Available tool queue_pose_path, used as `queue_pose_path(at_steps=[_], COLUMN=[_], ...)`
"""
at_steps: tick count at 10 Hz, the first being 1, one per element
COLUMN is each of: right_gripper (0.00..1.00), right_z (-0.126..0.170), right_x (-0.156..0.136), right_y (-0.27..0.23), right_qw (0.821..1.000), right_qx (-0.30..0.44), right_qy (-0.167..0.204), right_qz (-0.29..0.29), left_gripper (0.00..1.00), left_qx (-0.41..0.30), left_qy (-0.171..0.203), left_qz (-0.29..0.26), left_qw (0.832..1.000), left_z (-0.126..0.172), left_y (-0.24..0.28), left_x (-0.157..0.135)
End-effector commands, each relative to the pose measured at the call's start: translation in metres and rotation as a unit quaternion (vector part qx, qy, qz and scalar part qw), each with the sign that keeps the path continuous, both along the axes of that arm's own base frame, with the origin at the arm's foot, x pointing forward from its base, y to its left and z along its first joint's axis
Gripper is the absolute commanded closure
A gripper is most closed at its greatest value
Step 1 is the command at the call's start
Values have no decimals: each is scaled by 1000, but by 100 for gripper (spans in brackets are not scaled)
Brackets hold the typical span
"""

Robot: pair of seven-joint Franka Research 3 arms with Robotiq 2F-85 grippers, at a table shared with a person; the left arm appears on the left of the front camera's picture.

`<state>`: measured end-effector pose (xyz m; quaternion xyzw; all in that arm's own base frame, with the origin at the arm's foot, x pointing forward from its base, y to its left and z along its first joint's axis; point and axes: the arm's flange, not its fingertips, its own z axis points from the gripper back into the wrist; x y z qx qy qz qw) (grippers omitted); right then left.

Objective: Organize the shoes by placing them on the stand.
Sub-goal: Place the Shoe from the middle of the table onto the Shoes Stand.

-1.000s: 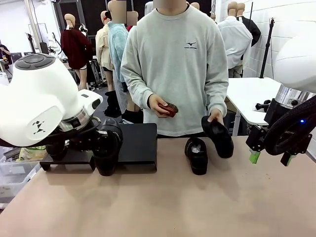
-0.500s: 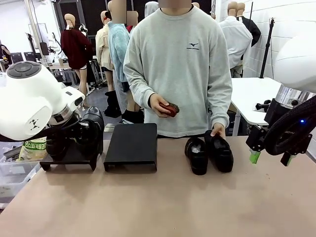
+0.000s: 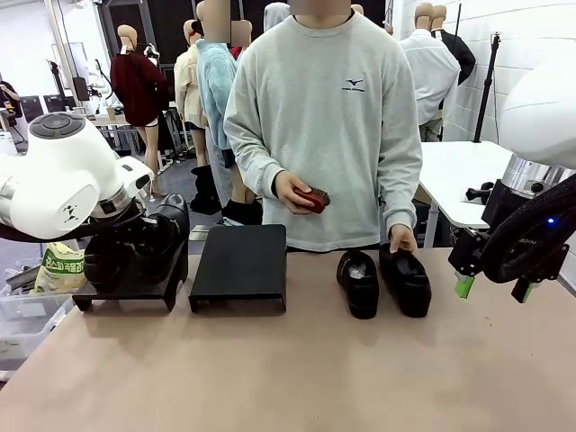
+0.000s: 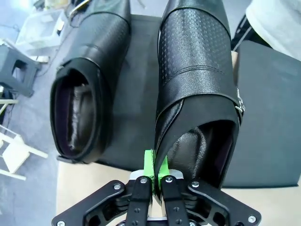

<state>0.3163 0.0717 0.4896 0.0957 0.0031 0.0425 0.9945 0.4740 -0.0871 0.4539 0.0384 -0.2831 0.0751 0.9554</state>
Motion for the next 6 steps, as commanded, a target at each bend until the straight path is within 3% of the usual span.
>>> queue_pose_path(at_steps=[1, 6], right_gripper=[0, 0], right_z=[1, 1], right_x=[1, 1], right_y=[-1, -1], right_qw=[1000, 1000], right_qx=[0, 0], right_qy=[1, 1], right_qz=[9, 9], left_gripper=[100, 100], left_qx=[18, 44], left_qy=[-16, -6], left_qz=[30, 39], left_qw=[999, 998], left_z=[-3, -14], left_y=[2, 5], left_x=[20, 28])
